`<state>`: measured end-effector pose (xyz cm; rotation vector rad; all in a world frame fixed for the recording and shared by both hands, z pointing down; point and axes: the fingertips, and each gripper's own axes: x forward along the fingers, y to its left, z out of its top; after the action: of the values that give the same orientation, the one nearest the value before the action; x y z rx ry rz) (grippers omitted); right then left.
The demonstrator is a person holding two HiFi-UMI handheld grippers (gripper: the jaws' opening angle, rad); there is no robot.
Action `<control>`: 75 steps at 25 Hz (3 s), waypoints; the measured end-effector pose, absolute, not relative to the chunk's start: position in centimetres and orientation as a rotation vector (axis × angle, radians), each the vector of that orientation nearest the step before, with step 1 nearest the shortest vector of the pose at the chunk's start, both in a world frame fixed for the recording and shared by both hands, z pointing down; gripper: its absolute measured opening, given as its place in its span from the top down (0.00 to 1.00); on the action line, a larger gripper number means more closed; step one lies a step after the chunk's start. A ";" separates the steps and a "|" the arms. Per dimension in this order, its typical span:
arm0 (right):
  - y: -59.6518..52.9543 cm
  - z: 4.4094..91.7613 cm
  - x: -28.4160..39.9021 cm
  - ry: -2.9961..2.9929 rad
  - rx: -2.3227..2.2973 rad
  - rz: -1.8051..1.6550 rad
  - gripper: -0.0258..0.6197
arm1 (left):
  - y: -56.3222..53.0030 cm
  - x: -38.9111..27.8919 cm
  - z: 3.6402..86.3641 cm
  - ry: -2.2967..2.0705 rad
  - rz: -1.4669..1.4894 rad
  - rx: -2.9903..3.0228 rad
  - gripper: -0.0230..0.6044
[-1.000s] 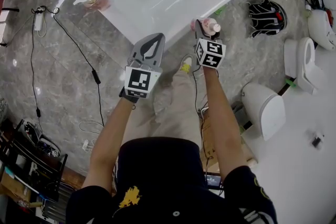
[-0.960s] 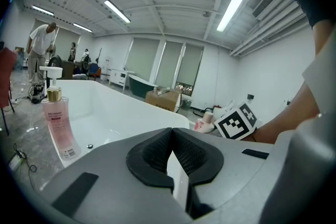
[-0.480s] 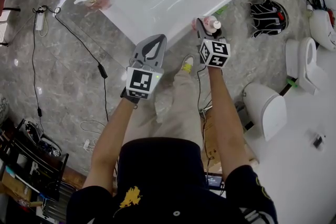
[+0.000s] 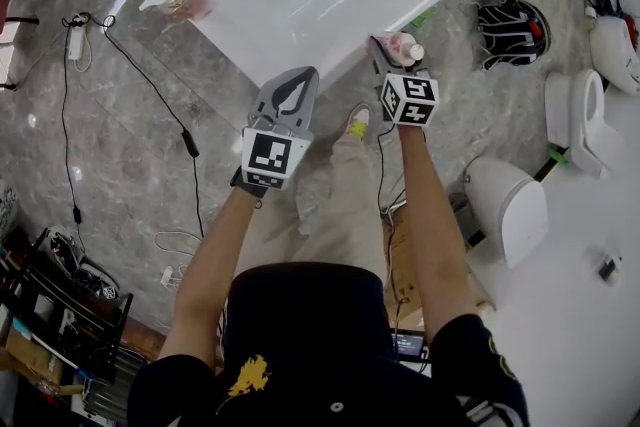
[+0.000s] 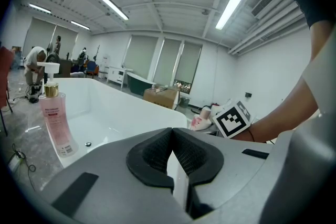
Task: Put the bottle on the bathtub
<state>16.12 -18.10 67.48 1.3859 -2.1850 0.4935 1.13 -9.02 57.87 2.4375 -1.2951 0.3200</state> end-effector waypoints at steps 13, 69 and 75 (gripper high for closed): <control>-17.7 67.9 16.8 -2.135 1.406 0.509 0.41 | -8.6 1.2 57.9 -1.292 0.323 2.433 0.93; 0.2 34.4 23.7 -2.040 1.831 0.223 0.93 | -2.2 0.8 33.5 -1.181 0.370 2.787 0.93; 2.1 33.4 24.0 -2.068 1.855 0.282 0.96 | -2.5 -1.3 31.3 -1.294 0.318 2.772 0.93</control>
<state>24.00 2.11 33.38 1.8554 -2.0682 0.2815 -1.33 -2.49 31.31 2.7719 -1.2936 0.3179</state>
